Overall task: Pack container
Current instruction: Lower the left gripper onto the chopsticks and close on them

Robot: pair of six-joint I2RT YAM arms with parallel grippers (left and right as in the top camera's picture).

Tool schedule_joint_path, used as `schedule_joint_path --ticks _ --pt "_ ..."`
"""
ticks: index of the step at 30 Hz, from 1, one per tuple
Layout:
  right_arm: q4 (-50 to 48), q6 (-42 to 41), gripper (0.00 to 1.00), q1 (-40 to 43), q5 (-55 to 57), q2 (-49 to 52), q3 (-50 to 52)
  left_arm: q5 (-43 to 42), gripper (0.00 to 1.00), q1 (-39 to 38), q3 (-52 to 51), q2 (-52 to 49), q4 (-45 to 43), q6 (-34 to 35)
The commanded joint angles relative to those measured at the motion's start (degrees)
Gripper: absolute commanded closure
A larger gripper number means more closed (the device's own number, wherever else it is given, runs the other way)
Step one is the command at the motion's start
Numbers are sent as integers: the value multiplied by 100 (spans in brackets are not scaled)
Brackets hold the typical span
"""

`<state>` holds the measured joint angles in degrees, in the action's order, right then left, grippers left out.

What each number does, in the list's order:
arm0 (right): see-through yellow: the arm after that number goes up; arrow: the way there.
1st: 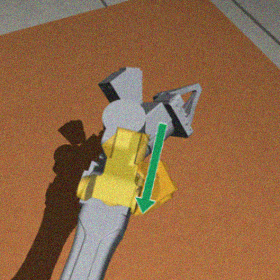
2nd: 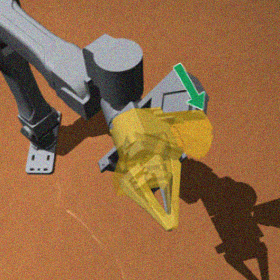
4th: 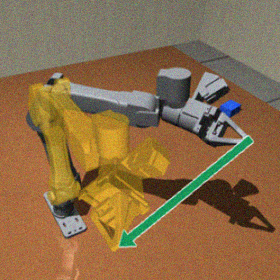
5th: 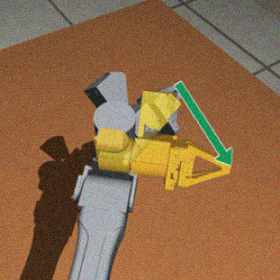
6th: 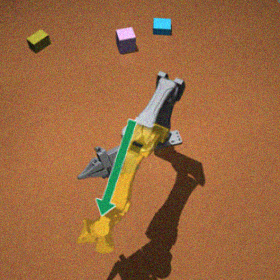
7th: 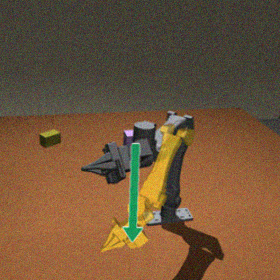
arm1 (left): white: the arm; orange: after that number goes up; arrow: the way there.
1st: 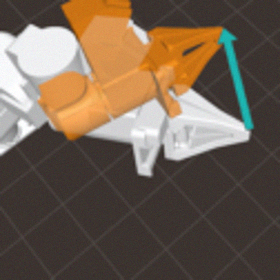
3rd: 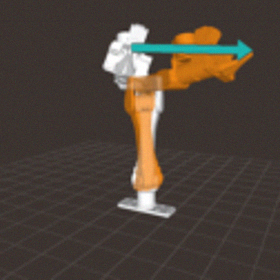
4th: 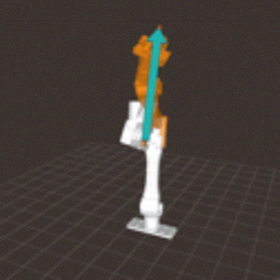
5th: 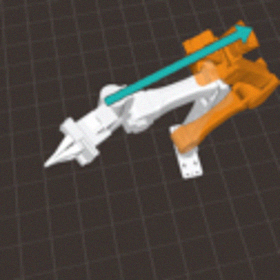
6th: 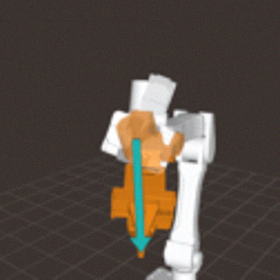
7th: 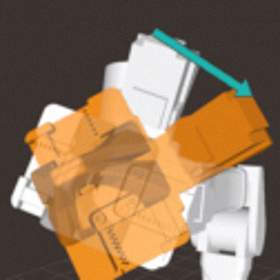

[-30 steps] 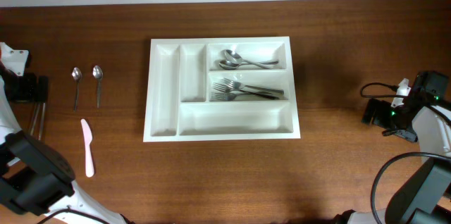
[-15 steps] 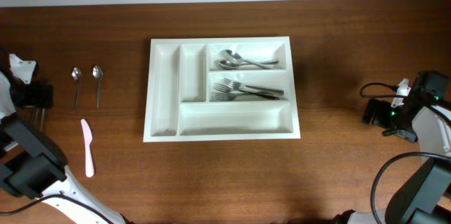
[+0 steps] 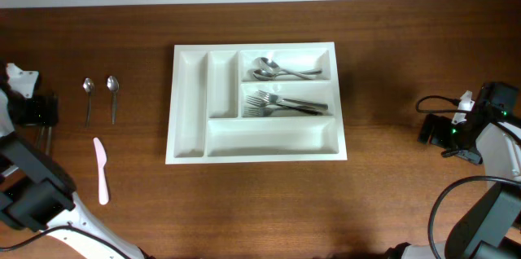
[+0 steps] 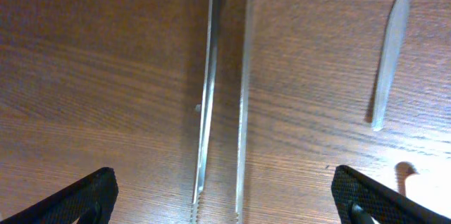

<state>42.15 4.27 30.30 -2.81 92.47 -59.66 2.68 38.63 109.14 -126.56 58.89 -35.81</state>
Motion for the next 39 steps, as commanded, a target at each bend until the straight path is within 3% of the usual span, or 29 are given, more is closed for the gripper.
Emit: schedule_joint_path --ticks 1,14,39 --pt "0 -70 1 11 50 -96 13 -389 1 260 74 -199 50 -90" --pt "0 -70 1 11 50 -96 13 -549 1 258 74 -748 83 -98" --pt "0 -70 1 11 50 -96 13 -485 1 240 72 -866 -59 -155"
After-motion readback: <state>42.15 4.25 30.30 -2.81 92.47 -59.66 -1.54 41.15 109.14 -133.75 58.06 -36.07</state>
